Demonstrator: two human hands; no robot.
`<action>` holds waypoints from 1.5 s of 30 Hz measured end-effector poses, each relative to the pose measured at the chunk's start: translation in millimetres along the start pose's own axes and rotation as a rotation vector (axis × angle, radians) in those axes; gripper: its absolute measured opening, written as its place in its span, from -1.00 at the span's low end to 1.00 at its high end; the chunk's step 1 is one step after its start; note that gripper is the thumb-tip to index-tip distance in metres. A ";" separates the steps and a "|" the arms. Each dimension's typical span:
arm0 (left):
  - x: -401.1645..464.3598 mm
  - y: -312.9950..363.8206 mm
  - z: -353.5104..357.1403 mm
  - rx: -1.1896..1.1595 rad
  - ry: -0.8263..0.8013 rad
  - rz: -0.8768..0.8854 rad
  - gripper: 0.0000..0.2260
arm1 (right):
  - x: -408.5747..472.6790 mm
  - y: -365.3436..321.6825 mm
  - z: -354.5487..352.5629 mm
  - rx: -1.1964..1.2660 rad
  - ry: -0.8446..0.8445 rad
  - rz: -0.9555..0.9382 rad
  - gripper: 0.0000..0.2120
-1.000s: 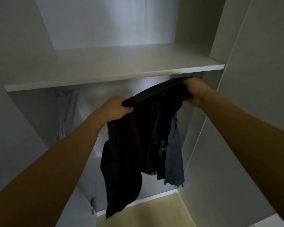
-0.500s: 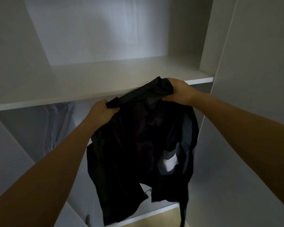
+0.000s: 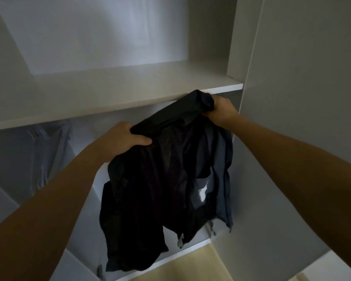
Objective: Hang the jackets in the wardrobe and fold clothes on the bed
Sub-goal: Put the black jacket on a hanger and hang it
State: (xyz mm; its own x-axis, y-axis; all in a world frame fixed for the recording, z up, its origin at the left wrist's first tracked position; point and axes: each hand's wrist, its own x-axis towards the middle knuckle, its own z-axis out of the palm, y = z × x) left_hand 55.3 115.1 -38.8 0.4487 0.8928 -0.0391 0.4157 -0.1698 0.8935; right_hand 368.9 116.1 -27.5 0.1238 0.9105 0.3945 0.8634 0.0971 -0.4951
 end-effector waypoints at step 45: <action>44.9 -248.2 -199.2 1.179 0.401 -0.875 -0.74 | 43.7 -143.9 243.8 0.563 -0.503 0.427 -0.84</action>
State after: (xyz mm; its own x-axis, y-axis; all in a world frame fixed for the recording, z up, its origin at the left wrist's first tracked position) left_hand -185.3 280.4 -173.2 -0.4229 0.9044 -0.0566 0.8908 0.4034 -0.2092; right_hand 130.9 239.9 -127.8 0.0362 0.9710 -0.2362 0.4051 -0.2303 -0.8848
